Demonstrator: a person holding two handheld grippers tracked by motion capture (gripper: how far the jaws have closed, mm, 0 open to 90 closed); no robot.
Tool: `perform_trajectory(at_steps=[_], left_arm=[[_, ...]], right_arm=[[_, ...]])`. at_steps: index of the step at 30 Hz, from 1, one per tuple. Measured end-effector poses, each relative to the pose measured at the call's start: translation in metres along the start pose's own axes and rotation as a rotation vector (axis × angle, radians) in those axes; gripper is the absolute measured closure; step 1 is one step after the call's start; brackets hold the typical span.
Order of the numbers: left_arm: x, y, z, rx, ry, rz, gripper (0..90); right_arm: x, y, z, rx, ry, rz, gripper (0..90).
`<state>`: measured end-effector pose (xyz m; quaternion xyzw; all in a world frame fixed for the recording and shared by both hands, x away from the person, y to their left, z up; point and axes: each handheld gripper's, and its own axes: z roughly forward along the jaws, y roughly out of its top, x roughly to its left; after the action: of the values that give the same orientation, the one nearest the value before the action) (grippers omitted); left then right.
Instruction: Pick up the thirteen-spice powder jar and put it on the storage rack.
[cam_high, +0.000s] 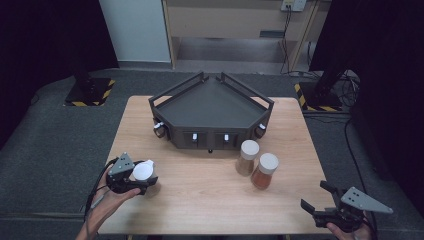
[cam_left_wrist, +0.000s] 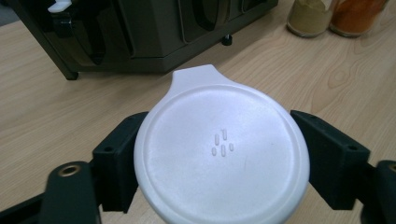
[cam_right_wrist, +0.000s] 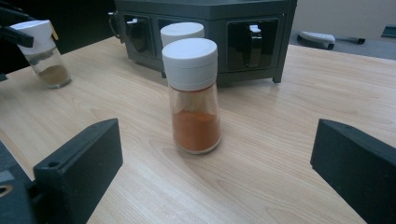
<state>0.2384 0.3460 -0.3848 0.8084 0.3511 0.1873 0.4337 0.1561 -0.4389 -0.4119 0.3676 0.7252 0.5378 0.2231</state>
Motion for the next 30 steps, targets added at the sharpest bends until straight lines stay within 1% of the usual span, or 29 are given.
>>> perform_trajectory(at_steps=[4, 6, 10, 13, 18, 21, 23, 24, 27, 30], left_arm=[[0.000, -0.002, -0.001, -0.010, 0.007, -0.001, 29.0], [-0.001, -0.001, -0.001, -0.009, 0.008, 0.003, 29.2], [0.001, -0.003, -0.001, -0.016, 0.003, -0.007, 29.4], [0.003, -0.004, -0.002, -0.021, -0.002, -0.005, 29.5], [0.004, -0.002, -0.002, -0.018, -0.005, -0.004, 29.6], [0.007, 0.000, -0.005, -0.032, -0.021, -0.005, 29.5], [0.010, 0.002, -0.007, -0.044, -0.035, -0.005, 29.6], [0.011, 0.007, -0.010, -0.049, -0.041, 0.007, 29.5], [0.012, 0.013, -0.012, -0.051, -0.049, 0.017, 29.6], [0.016, 0.026, -0.013, -0.028, -0.072, 0.045, 29.5]], right_arm=[[0.000, 0.000, 0.000, -0.002, 0.000, 0.002, 1.3], [0.000, 0.000, 0.000, -0.004, -0.002, 0.001, 1.2], [0.001, 0.000, -0.001, -0.005, -0.004, 0.006, 1.1], [0.001, 0.000, 0.000, -0.005, -0.004, 0.006, 1.1], [0.000, 0.000, -0.001, -0.005, -0.003, 0.005, 1.1], [0.000, -0.001, -0.001, -0.007, -0.003, 0.006, 1.1], [0.000, -0.001, -0.001, -0.007, -0.003, 0.006, 1.1], [0.000, 0.000, 0.000, -0.006, -0.002, 0.004, 1.1], [0.000, 0.000, 0.000, -0.005, -0.002, 0.005, 1.1], [0.000, -0.001, -0.001, -0.009, -0.001, 0.004, 1.1]])
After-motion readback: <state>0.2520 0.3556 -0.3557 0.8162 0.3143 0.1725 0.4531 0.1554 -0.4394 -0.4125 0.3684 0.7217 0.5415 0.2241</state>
